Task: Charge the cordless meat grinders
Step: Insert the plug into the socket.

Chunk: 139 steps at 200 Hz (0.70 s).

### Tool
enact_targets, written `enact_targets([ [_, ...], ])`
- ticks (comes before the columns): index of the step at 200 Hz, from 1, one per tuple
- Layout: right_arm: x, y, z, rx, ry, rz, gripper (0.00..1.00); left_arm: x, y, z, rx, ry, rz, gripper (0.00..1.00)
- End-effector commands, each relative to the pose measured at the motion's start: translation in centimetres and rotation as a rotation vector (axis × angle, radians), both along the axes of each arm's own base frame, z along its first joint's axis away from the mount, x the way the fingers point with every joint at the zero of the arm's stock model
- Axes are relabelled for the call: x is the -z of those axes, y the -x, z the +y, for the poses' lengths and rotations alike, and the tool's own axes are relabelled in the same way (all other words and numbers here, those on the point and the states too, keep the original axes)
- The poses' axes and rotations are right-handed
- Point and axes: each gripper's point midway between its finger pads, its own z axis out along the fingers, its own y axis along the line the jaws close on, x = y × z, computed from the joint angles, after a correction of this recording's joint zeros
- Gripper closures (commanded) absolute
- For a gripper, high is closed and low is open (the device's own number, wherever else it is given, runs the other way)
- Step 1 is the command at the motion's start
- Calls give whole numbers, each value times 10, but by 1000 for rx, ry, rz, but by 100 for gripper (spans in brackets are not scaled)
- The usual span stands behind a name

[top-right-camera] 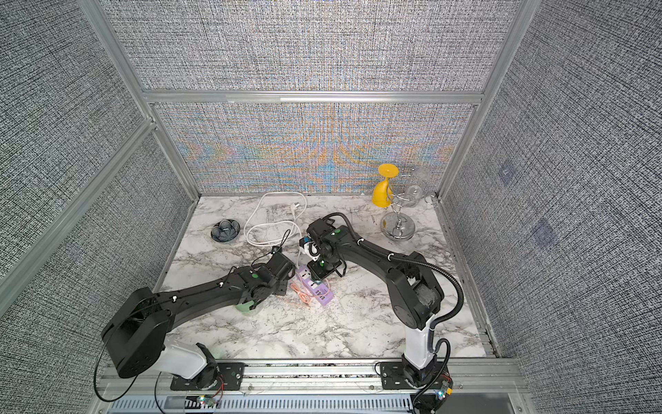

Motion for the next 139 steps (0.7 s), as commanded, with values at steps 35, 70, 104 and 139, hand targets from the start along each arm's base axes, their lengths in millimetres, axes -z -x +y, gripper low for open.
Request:
enact_targets([
  [35, -12, -15, 2, 69, -45, -120, 100, 0, -2, 1, 0, -7, -10, 46],
  [70, -5, -14, 5, 58, -48, -97, 100, 2, -2, -1, 1, -5, -6, 46],
  [104, 1, -14, 6, 57, -50, -90, 100, 3, -3, -3, 5, -6, -2, 46],
  [139, 3, -15, 7, 66, -55, -95, 100, 4, -4, -5, 11, -4, 1, 46],
])
